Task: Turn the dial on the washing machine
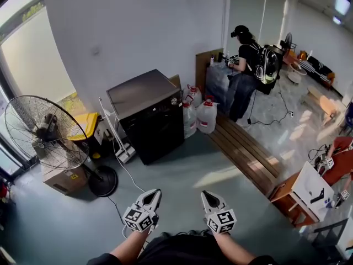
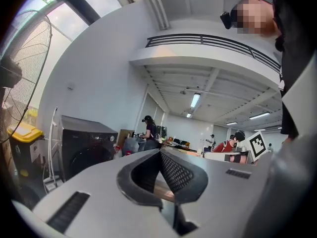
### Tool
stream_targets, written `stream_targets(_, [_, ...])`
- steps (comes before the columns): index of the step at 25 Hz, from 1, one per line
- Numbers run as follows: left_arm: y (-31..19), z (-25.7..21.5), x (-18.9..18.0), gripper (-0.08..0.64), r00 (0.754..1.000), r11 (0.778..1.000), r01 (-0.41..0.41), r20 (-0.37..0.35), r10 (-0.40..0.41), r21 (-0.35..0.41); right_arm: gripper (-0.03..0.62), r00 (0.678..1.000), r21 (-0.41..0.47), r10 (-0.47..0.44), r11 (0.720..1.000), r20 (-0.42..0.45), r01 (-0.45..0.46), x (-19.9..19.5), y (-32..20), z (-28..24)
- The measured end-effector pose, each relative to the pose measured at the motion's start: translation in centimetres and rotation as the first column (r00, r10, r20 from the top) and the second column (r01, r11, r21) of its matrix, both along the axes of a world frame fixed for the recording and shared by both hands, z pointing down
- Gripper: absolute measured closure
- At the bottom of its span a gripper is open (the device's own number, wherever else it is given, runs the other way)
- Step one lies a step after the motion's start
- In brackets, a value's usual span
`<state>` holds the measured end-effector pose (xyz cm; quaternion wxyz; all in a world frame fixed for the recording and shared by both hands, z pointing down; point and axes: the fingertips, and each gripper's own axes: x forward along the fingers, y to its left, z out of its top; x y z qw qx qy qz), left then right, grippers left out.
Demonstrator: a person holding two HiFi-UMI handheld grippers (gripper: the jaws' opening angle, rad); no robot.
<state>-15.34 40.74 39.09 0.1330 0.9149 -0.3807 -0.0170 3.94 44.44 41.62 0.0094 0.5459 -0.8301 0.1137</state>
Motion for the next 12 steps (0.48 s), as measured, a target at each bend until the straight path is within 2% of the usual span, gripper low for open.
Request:
stream_targets(5, [0.0, 0.3, 2.1, 0.546, 1.000, 1.000, 0.020, -0.004, -0.020, -0.003, 0.571, 1.000, 0.032, 0.003, 0.999, -0.005, -0.002, 2.3, -0.2, 0.0])
stream_targets(12, [1.1, 1.8, 3.5, 0.546, 1.000, 0.999, 0.021, 0.015, -0.020, -0.044, 0.571, 0.999, 0.002, 0.007, 1.000, 0.042, -0.007, 3.6, -0.1, 1.4])
